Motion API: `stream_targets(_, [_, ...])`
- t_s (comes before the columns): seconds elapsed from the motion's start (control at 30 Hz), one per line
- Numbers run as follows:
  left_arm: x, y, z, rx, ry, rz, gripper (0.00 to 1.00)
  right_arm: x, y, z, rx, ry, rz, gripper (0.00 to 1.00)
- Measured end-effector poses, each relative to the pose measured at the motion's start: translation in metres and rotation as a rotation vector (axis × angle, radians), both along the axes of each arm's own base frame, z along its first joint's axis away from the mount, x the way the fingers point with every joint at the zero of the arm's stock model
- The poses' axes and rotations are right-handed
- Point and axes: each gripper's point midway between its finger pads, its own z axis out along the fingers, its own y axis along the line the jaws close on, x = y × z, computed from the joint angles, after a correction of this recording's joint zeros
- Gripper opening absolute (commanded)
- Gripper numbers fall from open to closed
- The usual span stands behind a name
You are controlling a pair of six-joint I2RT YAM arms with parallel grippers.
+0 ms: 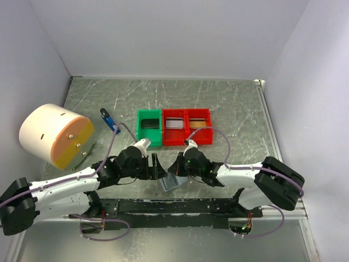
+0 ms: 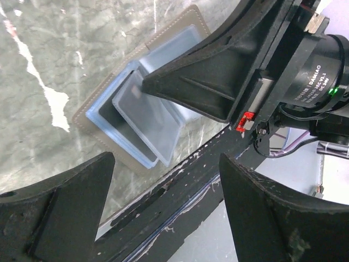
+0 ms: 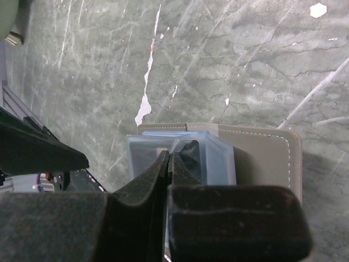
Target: Take the credit cards out of the card holder
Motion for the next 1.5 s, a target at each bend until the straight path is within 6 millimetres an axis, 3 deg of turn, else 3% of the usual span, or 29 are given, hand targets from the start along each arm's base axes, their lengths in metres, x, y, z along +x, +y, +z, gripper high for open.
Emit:
stream_targets(0.23, [-0.006, -0.025, -0.011, -0.018, 0.018, 0.02, 0.77, 0.0, -0.001, 0.001, 0.03, 0.015, 0.001, 0.0])
stream_targets(0.4, [-0.008, -0.033, -0.026, 0.007, 0.037, 0.055, 0.75, 0.0, -0.002, 0.0, 0.036, 0.02, -0.001, 0.0])
stream_targets(1.0, [-0.002, -0.034, -0.025, -0.041, 0.063, 0.167, 0.72, -0.001, -0.001, -0.003, 0.04, 0.035, 0.006, 0.0])
stream_targets(1.33, [-0.002, -0.015, -0.042, 0.041, 0.108, 0.254, 0.73, -0.001, -0.001, -0.003, 0.04, 0.036, 0.007, 0.0])
stream_targets(1.5, [-0.001, -0.02, -0.033, 0.002, 0.096, 0.249, 0.68, -0.002, -0.001, -0.004, 0.039, 0.039, 0.009, 0.0])
